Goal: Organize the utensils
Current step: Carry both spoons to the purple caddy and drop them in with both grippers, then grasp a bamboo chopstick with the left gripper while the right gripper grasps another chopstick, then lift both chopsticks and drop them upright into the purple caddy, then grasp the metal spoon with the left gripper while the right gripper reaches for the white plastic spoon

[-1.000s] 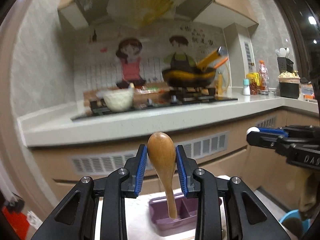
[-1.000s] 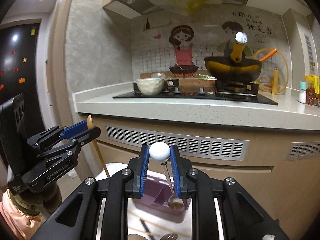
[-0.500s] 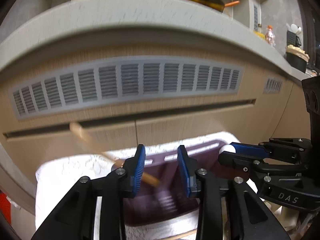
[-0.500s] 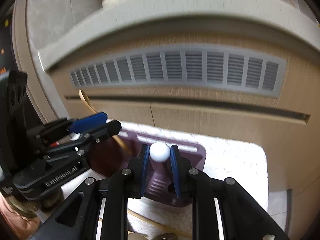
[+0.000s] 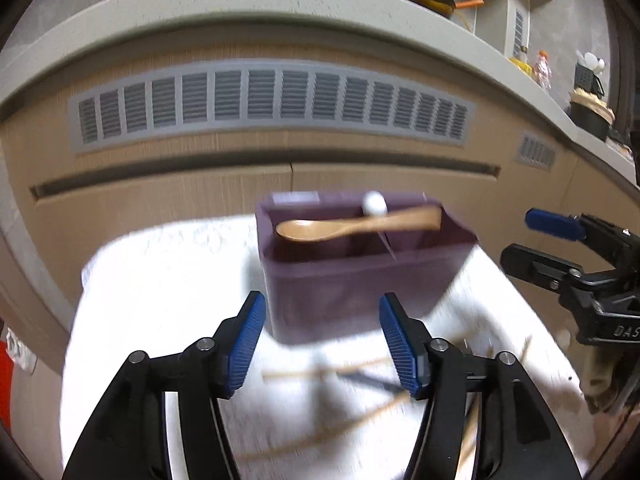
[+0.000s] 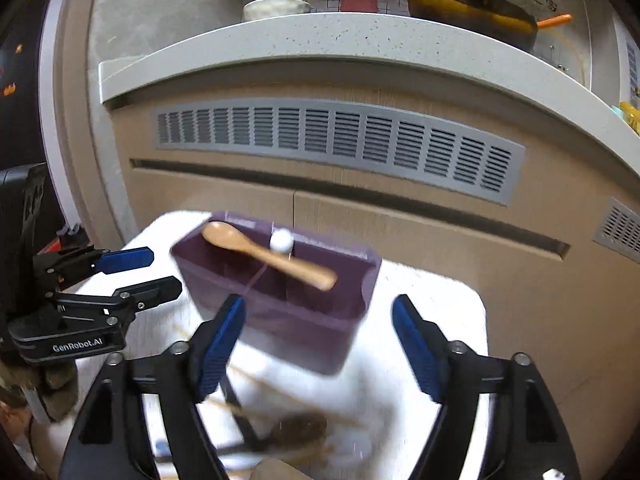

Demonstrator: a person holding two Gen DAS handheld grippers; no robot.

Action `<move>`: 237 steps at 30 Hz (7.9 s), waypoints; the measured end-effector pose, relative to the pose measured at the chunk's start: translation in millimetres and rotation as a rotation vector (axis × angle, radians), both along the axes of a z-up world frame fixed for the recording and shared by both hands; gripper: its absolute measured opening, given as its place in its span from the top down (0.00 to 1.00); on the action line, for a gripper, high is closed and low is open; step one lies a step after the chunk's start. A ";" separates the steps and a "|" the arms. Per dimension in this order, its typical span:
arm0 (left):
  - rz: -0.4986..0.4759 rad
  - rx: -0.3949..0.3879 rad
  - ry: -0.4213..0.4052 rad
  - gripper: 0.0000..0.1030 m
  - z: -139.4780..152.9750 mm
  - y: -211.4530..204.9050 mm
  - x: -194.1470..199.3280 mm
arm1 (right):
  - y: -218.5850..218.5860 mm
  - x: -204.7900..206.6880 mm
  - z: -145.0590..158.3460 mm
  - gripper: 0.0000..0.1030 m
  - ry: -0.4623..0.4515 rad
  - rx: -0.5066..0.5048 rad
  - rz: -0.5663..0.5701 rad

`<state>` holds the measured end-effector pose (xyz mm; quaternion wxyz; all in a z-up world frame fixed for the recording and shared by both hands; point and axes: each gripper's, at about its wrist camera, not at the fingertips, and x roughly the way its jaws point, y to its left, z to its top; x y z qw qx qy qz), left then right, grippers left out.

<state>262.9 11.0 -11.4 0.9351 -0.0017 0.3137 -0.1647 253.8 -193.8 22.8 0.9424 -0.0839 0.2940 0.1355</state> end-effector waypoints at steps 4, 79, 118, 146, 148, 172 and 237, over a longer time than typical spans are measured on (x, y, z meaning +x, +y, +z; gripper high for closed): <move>0.002 -0.020 0.052 0.37 -8.2 -7.0 -14.1 | -1.7 -23.4 -12.4 0.17 0.005 -0.038 -0.019; -0.265 0.138 0.397 0.51 -69.2 -35.7 0.5 | 0.8 -27.4 -91.3 0.93 0.363 0.142 -0.042; -0.135 0.357 0.494 0.90 -64.1 -80.6 6.5 | -11.3 -64.1 -96.4 0.93 0.354 0.199 0.010; -0.012 -0.169 -0.099 0.94 79.8 10.4 -180.0 | -21.3 -156.7 18.3 0.93 0.086 0.245 0.044; -0.011 -0.174 -0.121 0.94 86.9 12.0 -184.1 | -21.3 -158.8 23.5 0.93 0.073 0.245 0.042; 0.008 -0.168 -0.558 0.94 233.9 -13.7 -27.2 | -0.3 -36.6 203.1 0.93 -0.369 0.172 0.022; 0.097 -0.193 -0.362 0.95 179.0 -14.8 52.1 | -62.6 -11.3 -50.7 0.59 0.149 0.265 -0.168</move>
